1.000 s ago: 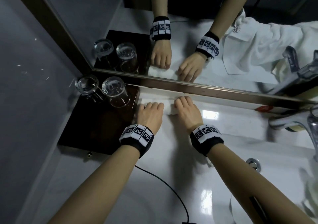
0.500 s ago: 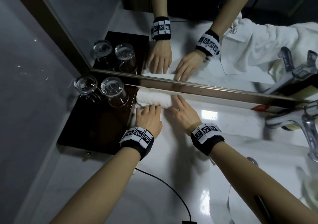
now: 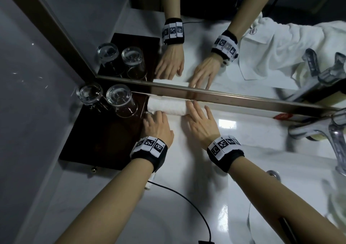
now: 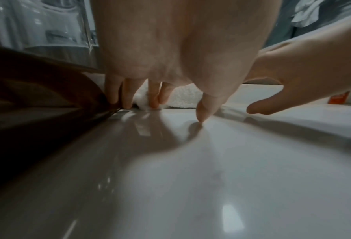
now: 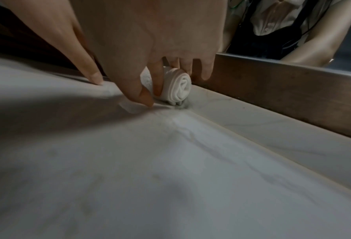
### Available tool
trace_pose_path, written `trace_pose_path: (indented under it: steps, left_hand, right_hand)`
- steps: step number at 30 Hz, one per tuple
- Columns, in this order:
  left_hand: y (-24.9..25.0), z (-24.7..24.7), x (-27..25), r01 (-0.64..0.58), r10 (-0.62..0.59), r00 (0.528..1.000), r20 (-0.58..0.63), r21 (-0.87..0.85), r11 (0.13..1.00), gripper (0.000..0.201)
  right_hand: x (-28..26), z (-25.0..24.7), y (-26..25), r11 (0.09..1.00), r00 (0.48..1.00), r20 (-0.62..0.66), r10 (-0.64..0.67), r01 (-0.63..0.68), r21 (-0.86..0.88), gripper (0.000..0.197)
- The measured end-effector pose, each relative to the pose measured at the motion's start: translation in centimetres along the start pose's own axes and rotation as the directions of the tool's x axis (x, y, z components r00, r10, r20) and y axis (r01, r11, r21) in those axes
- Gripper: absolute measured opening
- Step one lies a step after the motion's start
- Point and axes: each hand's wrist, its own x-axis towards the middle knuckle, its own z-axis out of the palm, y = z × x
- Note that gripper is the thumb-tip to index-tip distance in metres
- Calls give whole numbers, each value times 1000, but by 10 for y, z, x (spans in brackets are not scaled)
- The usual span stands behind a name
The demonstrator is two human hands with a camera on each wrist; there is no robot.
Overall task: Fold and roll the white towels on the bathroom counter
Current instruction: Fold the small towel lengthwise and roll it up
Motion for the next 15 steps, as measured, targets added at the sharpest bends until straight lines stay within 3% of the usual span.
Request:
trace_pose_path:
  steps: [4, 11, 15]
  left_hand:
    - [-2, 2, -2, -40, 40, 999, 0, 30, 999, 67]
    - [0, -17, -6, -70, 66, 997, 49, 89, 994, 46]
    - [-2, -22, -20, -119, 107, 989, 104, 115, 986, 39]
  right_hand:
    - [-1, -8, 1, 1000, 1000, 21, -10, 10, -5, 40]
    - [-23, -18, -3, 997, 999, -23, -30, 32, 70, 42]
    - [-54, -13, 1, 991, 998, -37, 42, -37, 127, 49]
